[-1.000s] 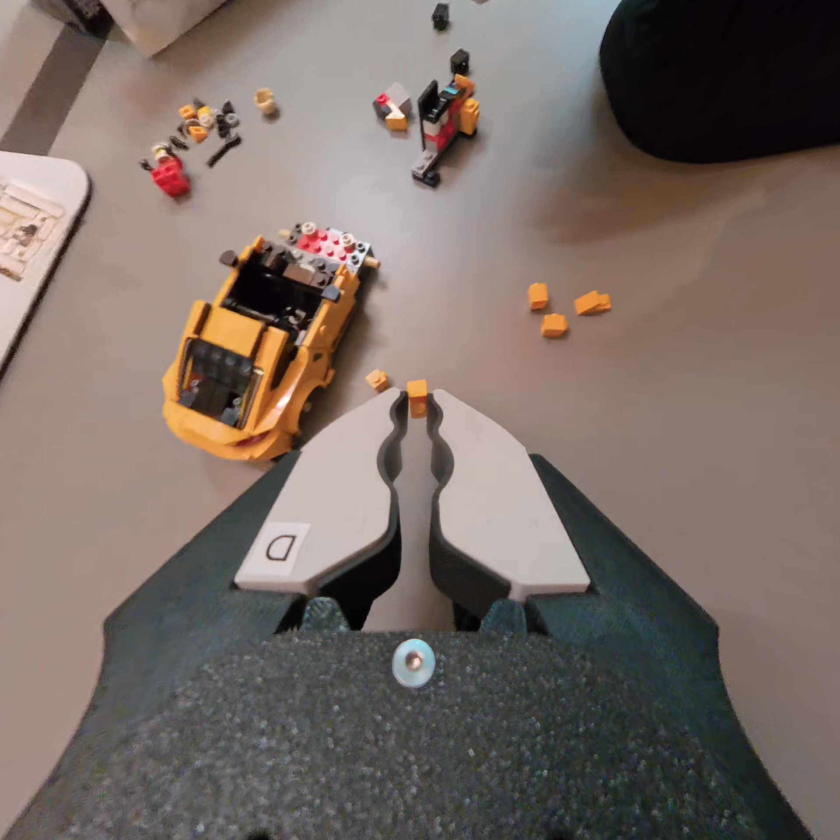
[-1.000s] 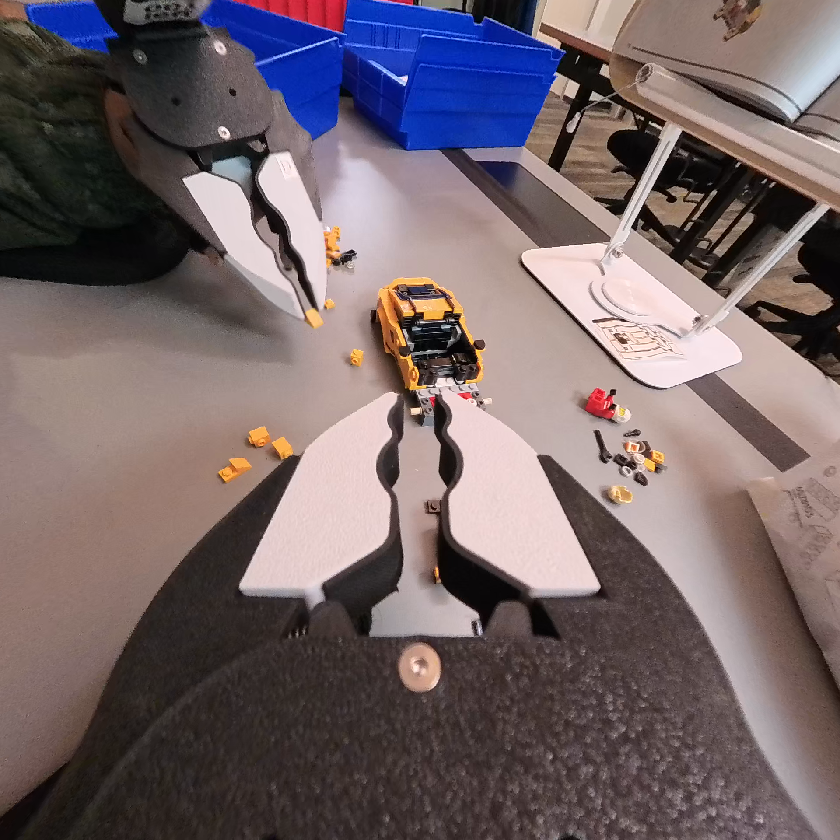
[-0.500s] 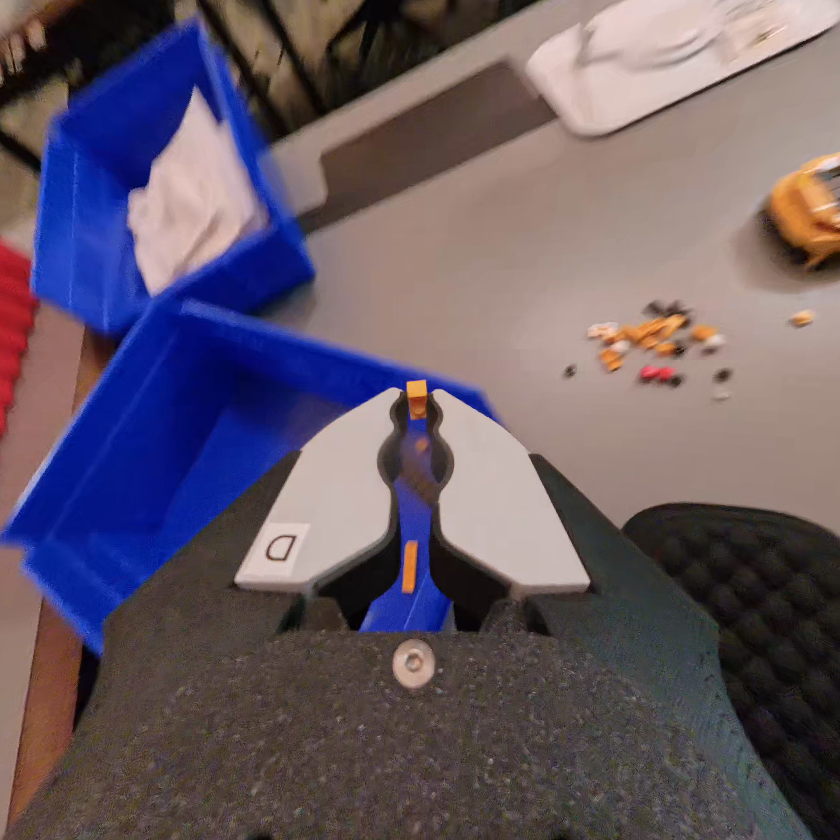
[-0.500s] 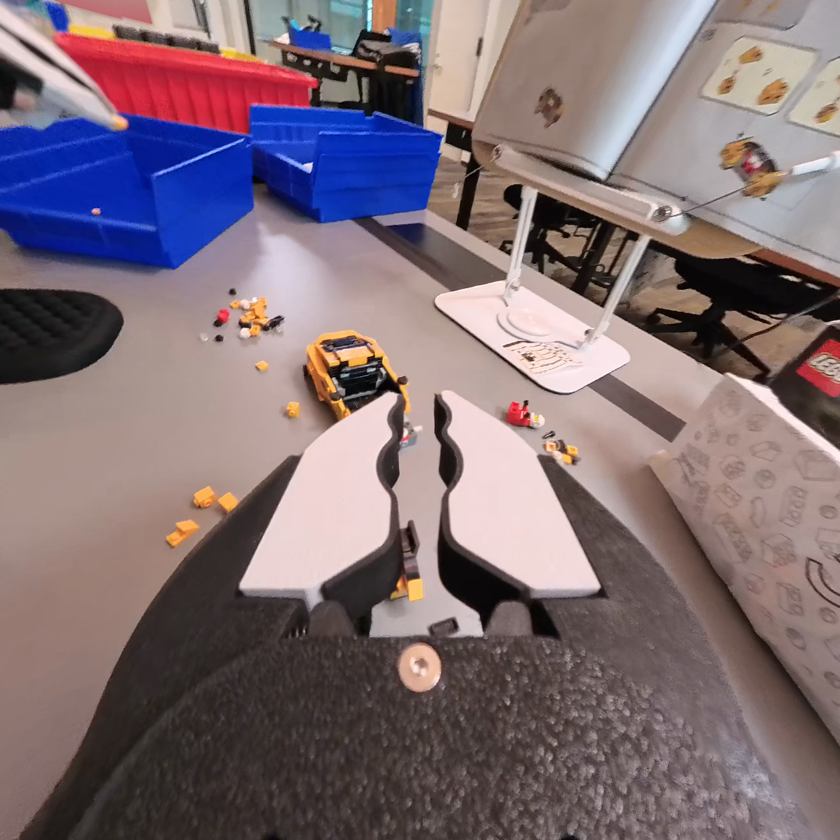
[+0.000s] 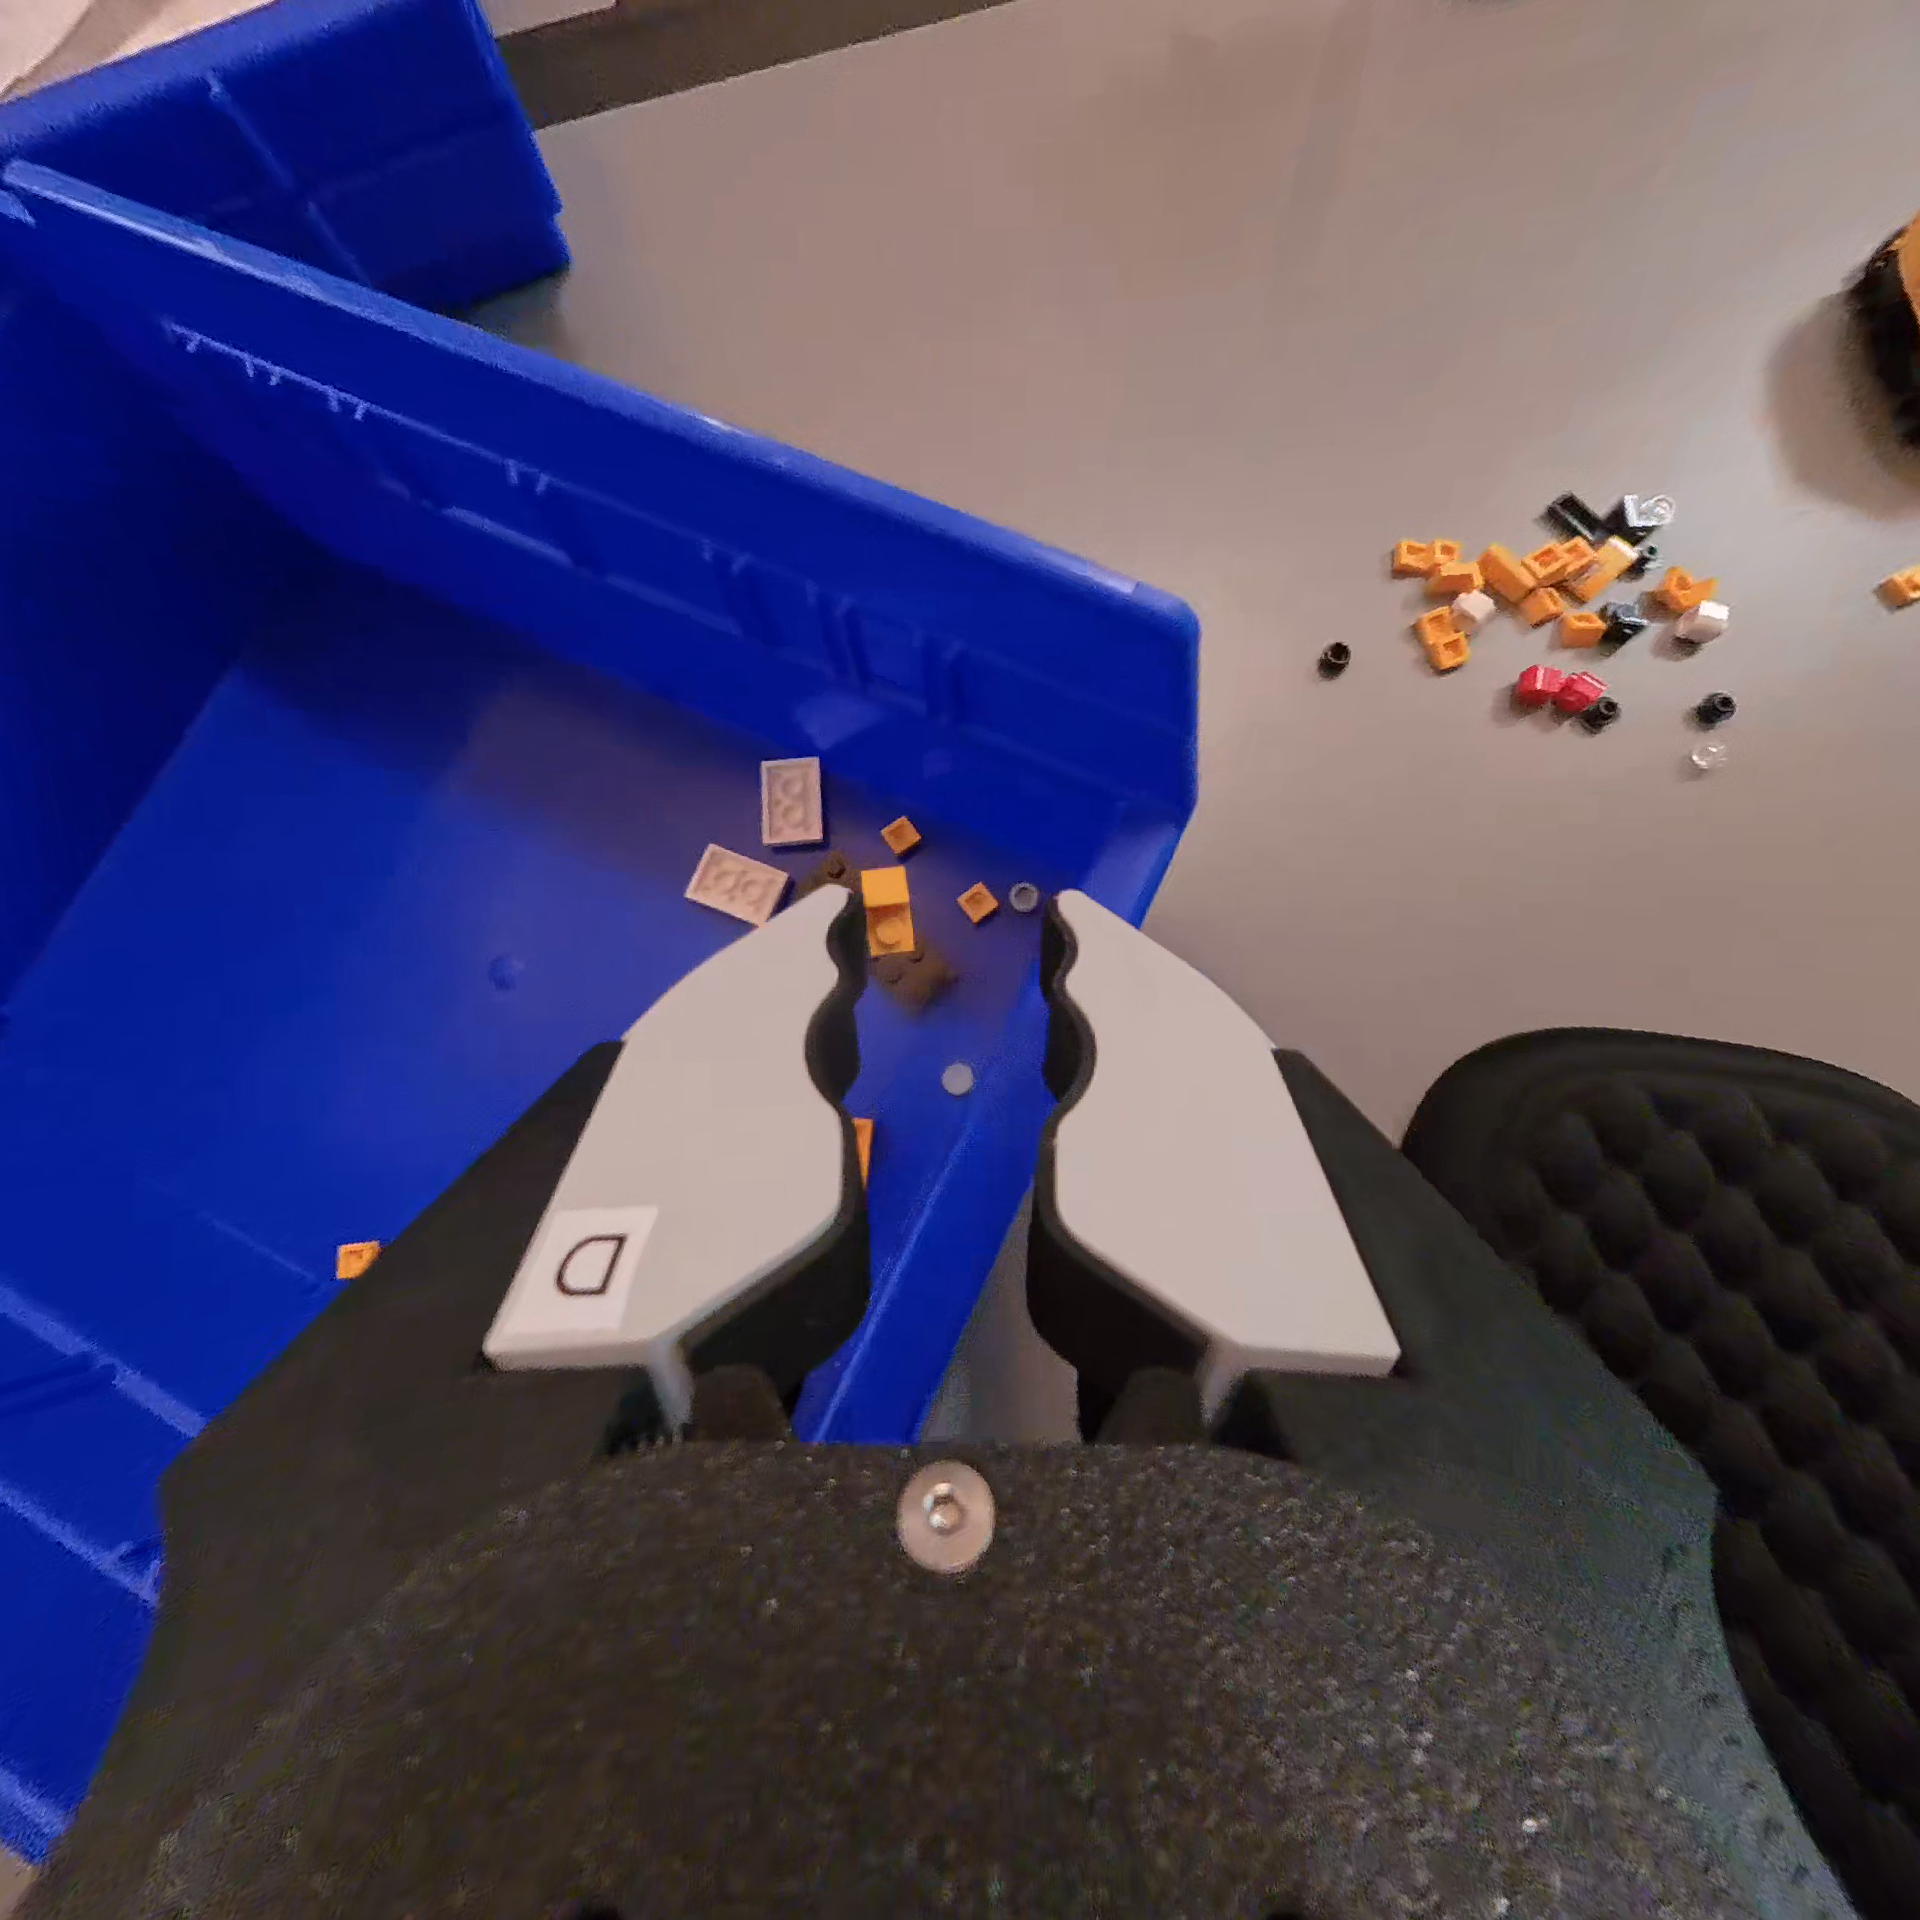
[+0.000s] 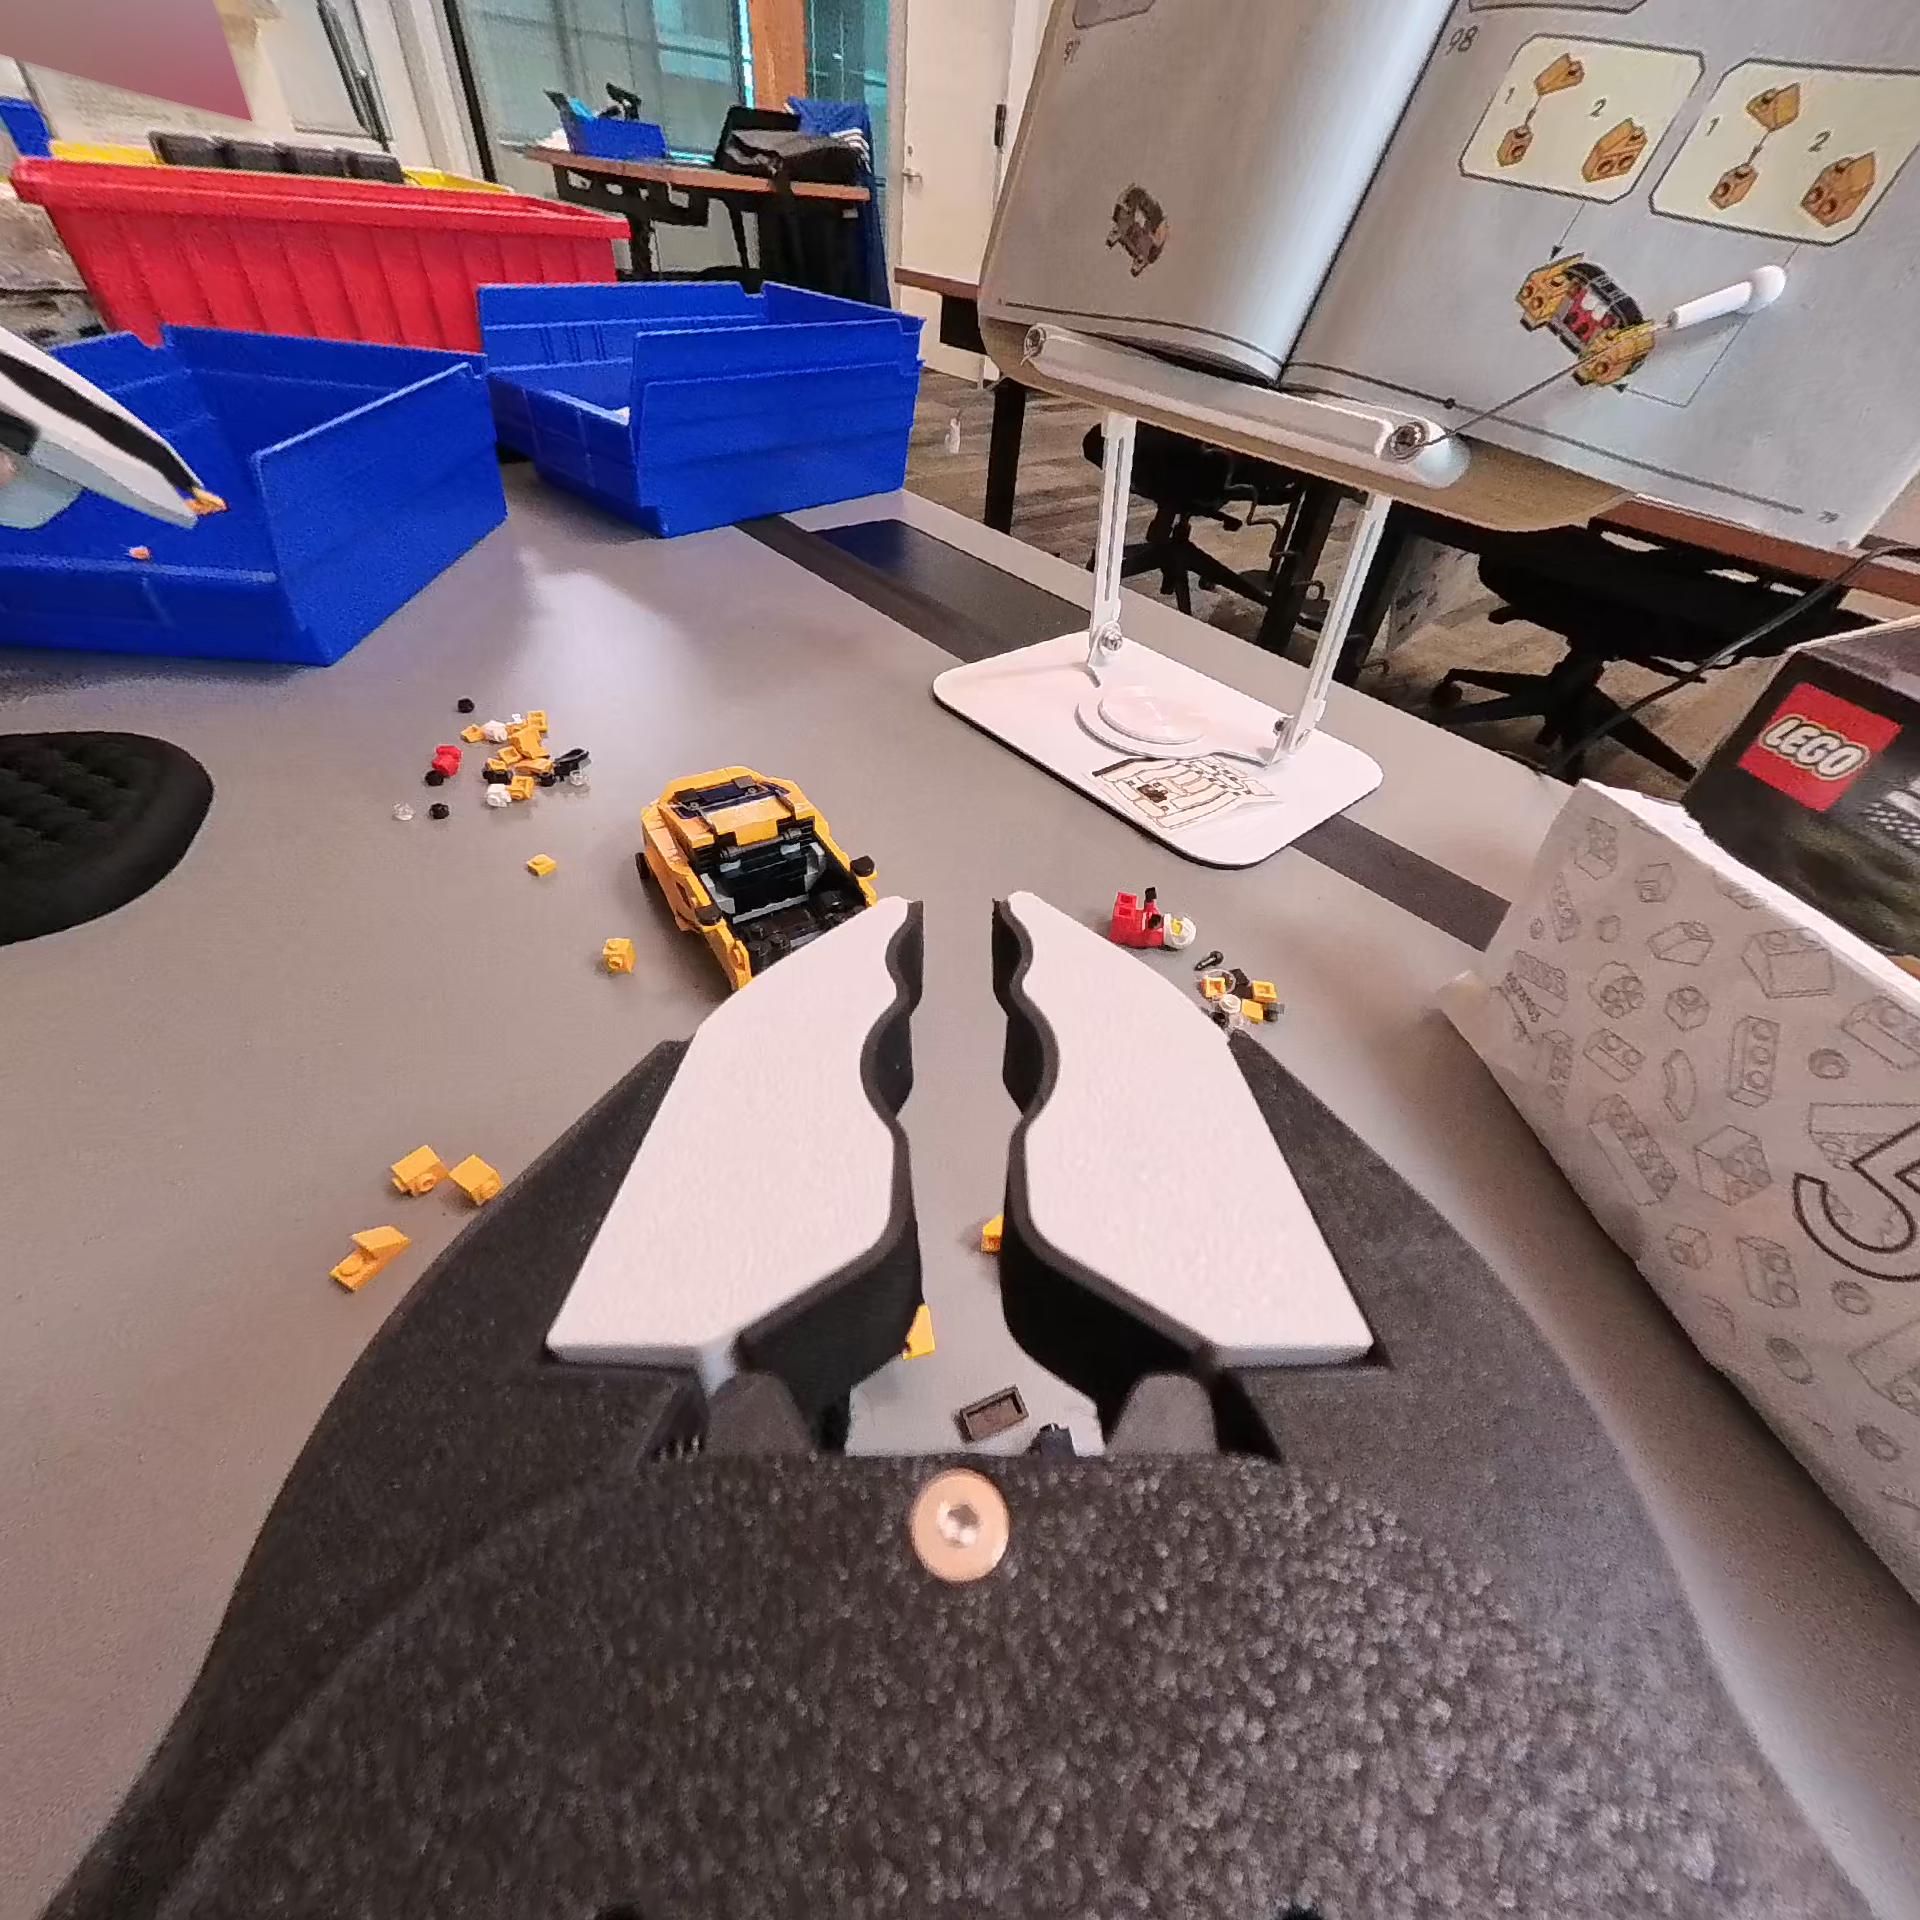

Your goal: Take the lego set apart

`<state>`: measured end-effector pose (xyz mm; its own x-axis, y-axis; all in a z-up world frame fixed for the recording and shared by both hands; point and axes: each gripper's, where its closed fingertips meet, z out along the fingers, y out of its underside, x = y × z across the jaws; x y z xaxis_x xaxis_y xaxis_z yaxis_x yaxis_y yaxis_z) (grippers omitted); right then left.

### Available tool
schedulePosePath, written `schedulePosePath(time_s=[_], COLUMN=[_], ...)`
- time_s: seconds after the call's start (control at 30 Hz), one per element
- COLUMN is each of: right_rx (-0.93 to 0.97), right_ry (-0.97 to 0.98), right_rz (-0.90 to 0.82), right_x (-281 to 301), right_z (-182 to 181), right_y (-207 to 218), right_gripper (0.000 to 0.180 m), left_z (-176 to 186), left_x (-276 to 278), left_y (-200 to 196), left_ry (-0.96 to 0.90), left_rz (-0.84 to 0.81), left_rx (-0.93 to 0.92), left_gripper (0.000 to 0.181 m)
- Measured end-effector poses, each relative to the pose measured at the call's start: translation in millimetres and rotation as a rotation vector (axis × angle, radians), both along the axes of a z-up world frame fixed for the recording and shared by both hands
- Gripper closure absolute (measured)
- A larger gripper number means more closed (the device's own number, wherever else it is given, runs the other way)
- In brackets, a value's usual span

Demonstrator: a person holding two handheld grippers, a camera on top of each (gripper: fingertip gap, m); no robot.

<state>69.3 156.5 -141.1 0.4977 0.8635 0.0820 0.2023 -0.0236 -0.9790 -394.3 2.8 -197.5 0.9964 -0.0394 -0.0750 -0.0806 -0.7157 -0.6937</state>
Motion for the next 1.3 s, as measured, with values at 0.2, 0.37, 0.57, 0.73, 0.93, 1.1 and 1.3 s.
schedulePosePath(time_s=[0.2,0.37,0.57,0.73,0.93,1.1,1.3], right_rx=[0.006,0.005,-0.004,-0.006,0.004,0.022,0.03], right_ry=[-0.013,-0.022,-0.03,-0.034,-0.025,0.004,0.04], right_rz=[0.007,0.012,0.018,0.019,0.01,-0.022,-0.055], right_x=[-1,-1,-2,-2,-2,3,8], right_z=[-1,-3,-6,-8,-6,2,8], right_y=[-1,-2,-2,-1,-1,2,6], right_gripper=[0.167,0.167,0.167,0.167,0.167,0.167,0.167], left_z=[-24,-36,-26,1,14,-10,-53], left_x=[15,22,23,45,137,236,313], left_y=[-1,1,3,9,27,42,53], left_ry=[-0.047,-0.024,-0.044,-0.023,-0.037,-0.075,-0.074], left_rz=[-0.073,-0.118,-0.132,-0.219,-0.503,-0.771,-0.921], left_rx=[-0.083,-0.1,-0.054,0.082,0.181,0.124,-0.015], left_gripper=[0.132,0.135,0.146,0.166,0.181,0.178,0.161])
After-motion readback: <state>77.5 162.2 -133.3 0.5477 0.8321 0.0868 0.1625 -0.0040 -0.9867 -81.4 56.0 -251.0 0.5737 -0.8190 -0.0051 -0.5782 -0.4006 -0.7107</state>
